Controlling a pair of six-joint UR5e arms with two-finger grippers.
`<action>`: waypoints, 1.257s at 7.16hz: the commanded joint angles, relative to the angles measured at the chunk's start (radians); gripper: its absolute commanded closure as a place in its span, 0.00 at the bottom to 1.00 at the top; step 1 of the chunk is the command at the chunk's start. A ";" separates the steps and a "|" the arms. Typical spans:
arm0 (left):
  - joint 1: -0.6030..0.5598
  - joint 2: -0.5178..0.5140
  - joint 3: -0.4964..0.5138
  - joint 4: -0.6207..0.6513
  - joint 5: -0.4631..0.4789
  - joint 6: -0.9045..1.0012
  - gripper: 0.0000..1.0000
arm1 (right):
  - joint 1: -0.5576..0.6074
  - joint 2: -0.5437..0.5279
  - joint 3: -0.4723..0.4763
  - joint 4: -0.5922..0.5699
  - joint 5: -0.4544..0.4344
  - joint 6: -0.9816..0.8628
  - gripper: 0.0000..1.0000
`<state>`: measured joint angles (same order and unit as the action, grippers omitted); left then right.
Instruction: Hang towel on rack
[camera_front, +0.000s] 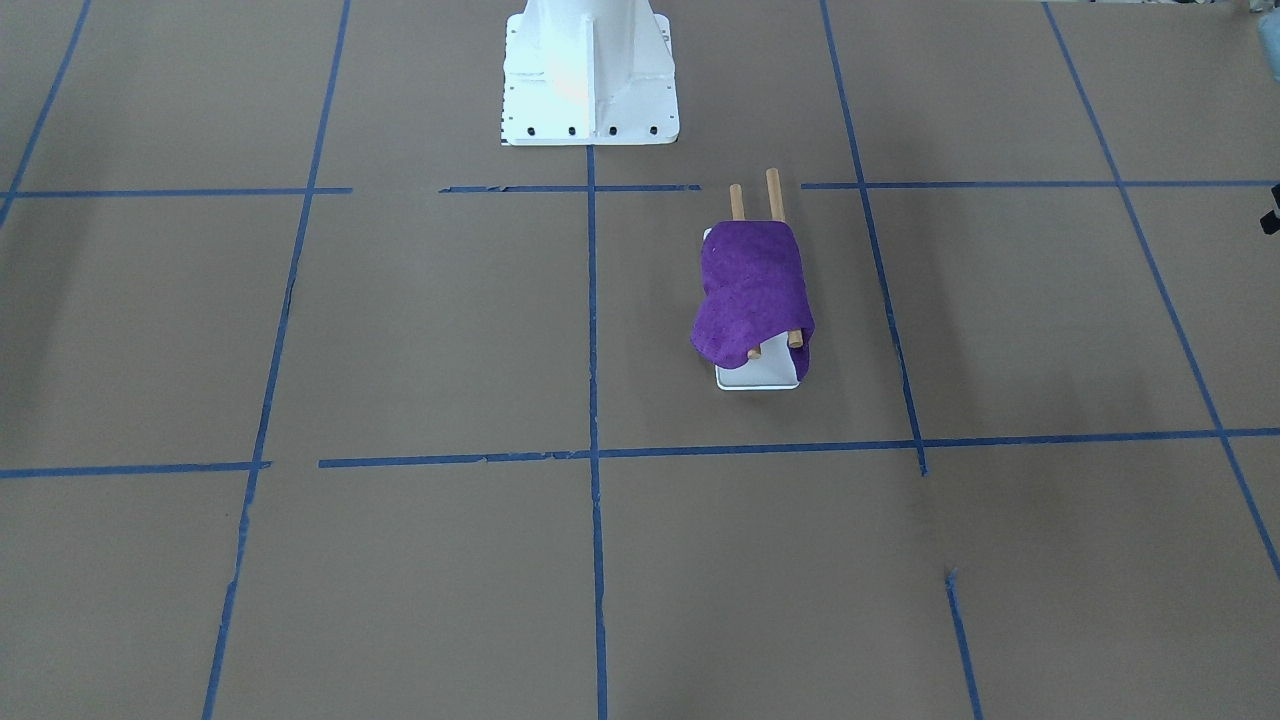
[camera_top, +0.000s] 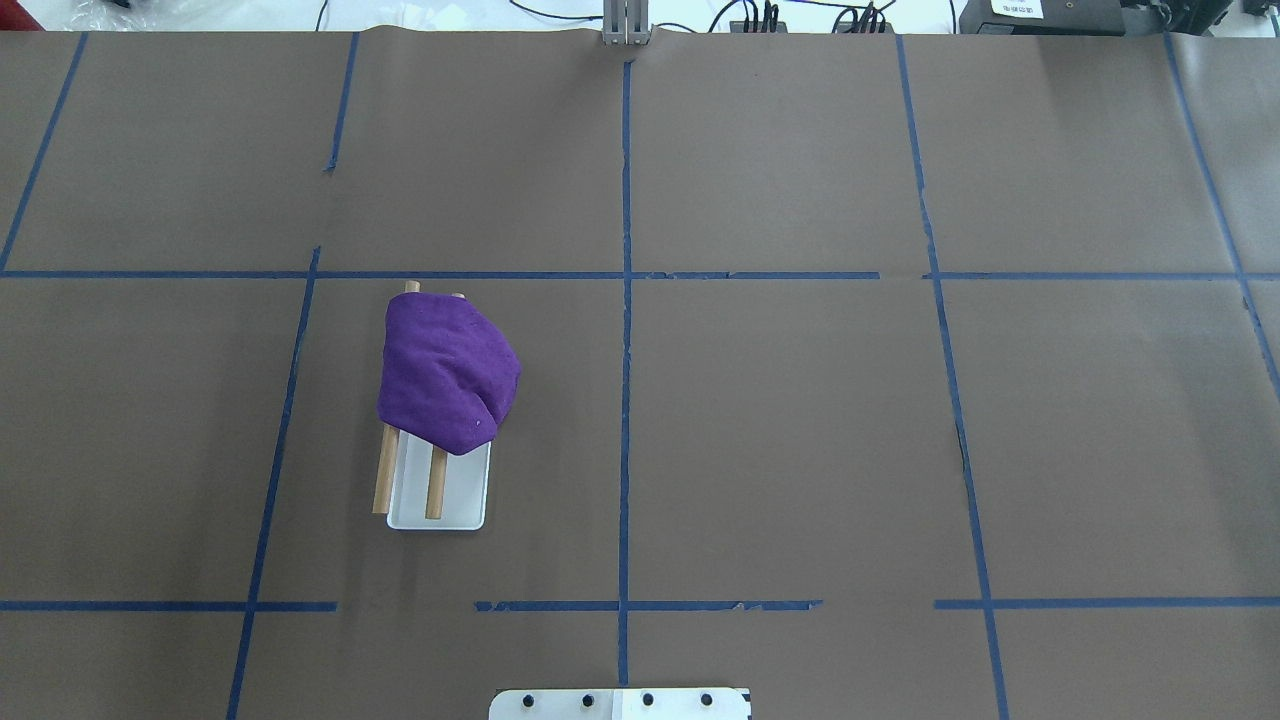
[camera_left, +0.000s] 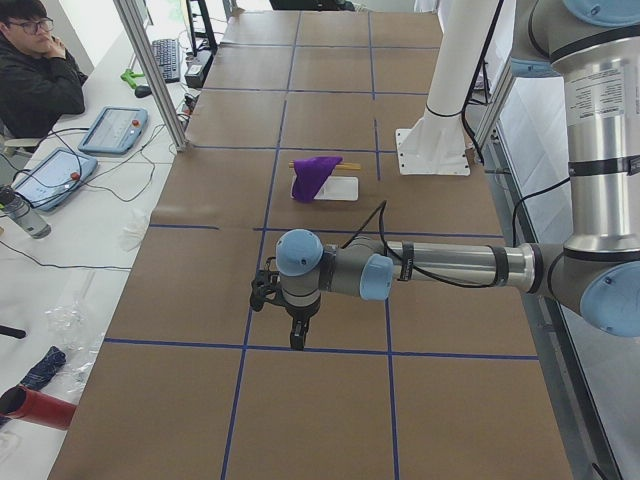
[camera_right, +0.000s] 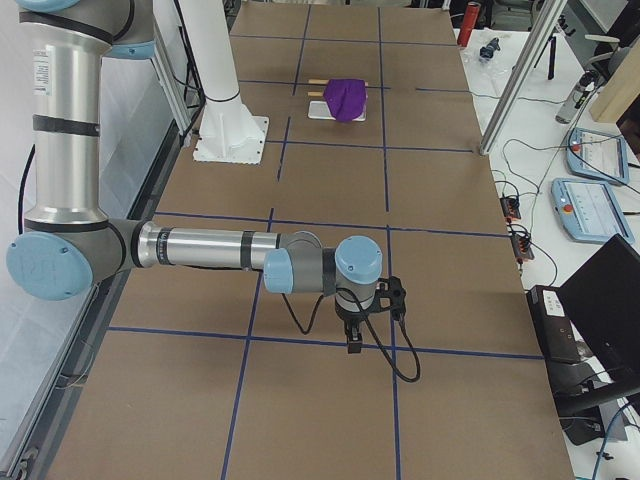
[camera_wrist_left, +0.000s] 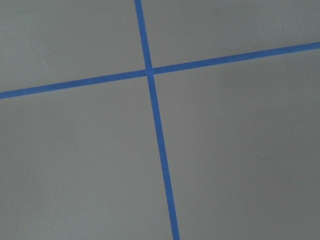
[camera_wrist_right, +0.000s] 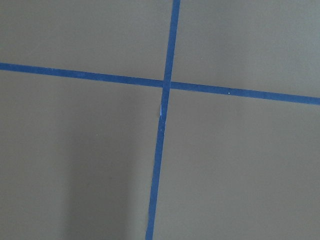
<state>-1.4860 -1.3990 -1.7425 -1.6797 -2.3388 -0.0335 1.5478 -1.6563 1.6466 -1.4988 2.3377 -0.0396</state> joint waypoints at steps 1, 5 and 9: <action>-0.007 -0.011 0.001 0.026 0.007 -0.002 0.00 | -0.001 0.001 -0.002 0.000 -0.001 0.003 0.00; -0.023 -0.012 -0.071 0.023 0.003 0.001 0.00 | -0.002 0.000 -0.001 0.003 -0.003 0.003 0.00; -0.025 -0.012 -0.069 0.025 0.004 0.000 0.00 | -0.002 -0.002 0.001 0.003 -0.001 0.003 0.00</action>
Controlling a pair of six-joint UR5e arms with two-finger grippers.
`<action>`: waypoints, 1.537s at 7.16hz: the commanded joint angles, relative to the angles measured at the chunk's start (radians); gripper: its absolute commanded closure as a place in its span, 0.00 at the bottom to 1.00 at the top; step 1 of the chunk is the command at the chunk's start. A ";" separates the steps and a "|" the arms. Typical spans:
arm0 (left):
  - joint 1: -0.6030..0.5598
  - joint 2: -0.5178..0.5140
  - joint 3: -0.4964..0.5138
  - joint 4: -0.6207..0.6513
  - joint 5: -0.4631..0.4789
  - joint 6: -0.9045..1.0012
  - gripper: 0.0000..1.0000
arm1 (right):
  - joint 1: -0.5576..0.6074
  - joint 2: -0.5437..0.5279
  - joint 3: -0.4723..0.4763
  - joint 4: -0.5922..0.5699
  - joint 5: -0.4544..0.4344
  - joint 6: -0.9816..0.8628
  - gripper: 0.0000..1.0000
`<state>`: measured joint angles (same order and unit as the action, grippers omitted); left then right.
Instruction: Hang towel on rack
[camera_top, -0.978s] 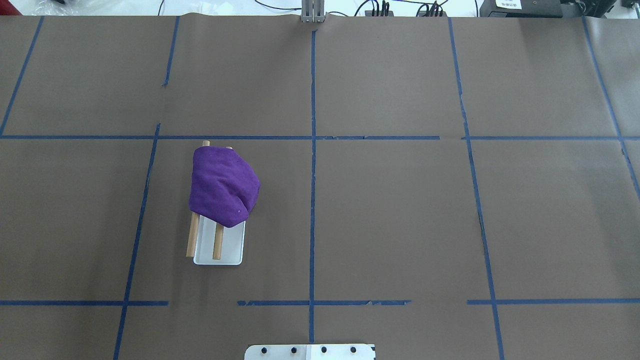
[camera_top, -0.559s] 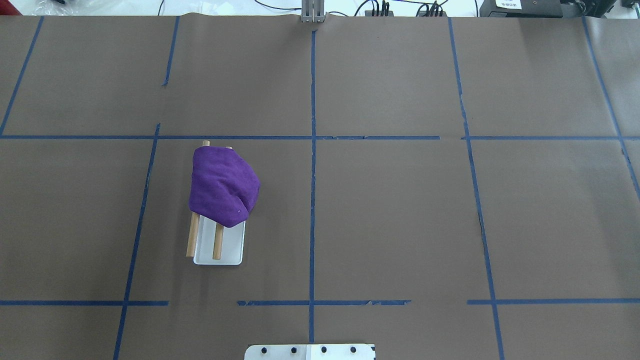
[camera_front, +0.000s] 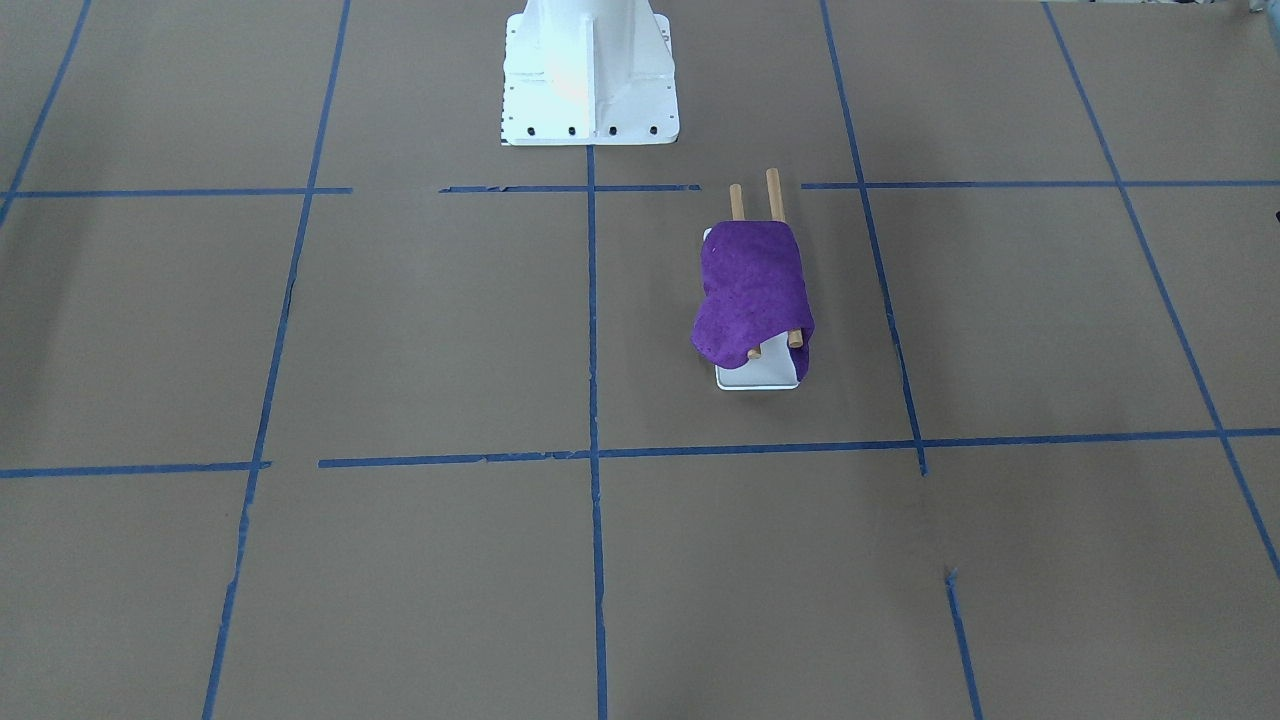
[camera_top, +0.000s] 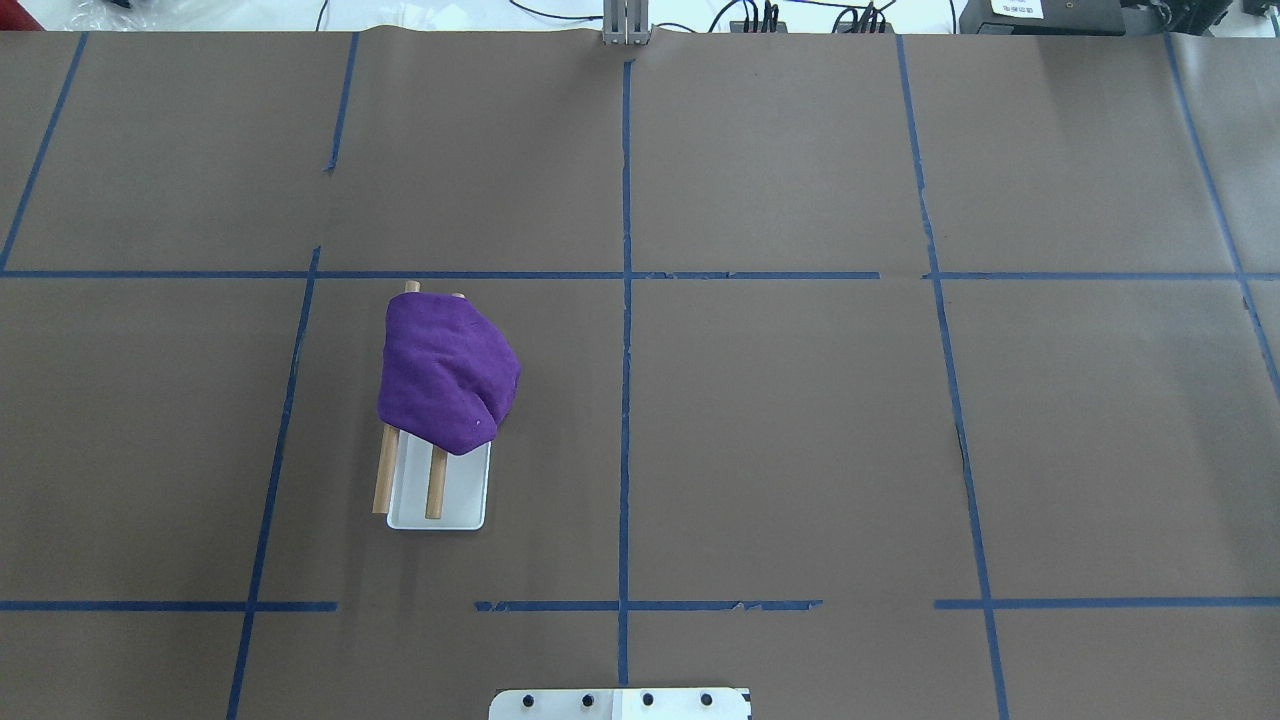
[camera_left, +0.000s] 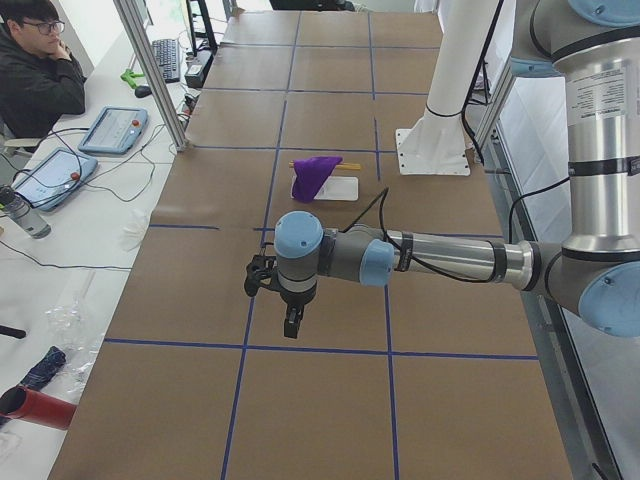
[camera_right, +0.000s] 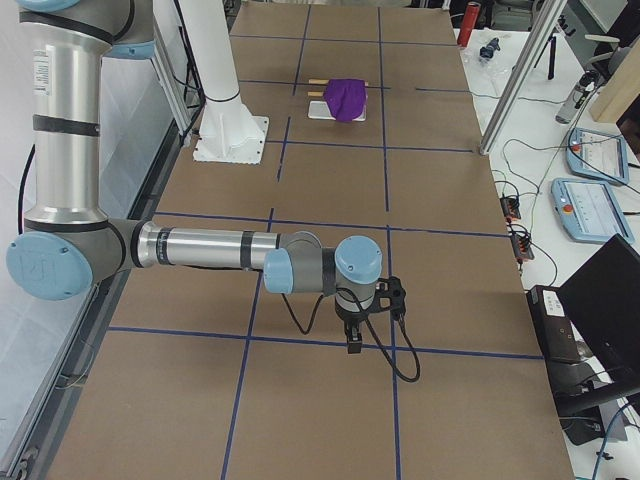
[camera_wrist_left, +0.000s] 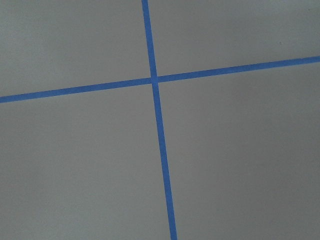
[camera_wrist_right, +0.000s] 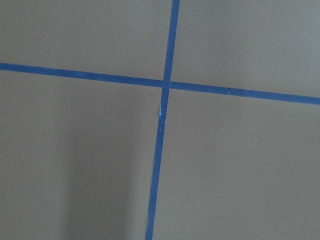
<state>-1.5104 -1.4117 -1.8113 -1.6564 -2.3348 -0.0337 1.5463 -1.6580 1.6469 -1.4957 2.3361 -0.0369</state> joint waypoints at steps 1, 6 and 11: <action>0.001 0.000 0.001 0.000 0.000 0.000 0.00 | 0.000 0.000 0.001 0.000 0.000 -0.001 0.00; 0.001 0.000 0.003 0.000 0.000 0.000 0.00 | 0.000 0.003 0.011 0.003 0.014 -0.003 0.00; 0.001 0.000 0.003 0.000 0.000 0.000 0.00 | 0.002 0.004 0.007 0.003 0.031 0.000 0.00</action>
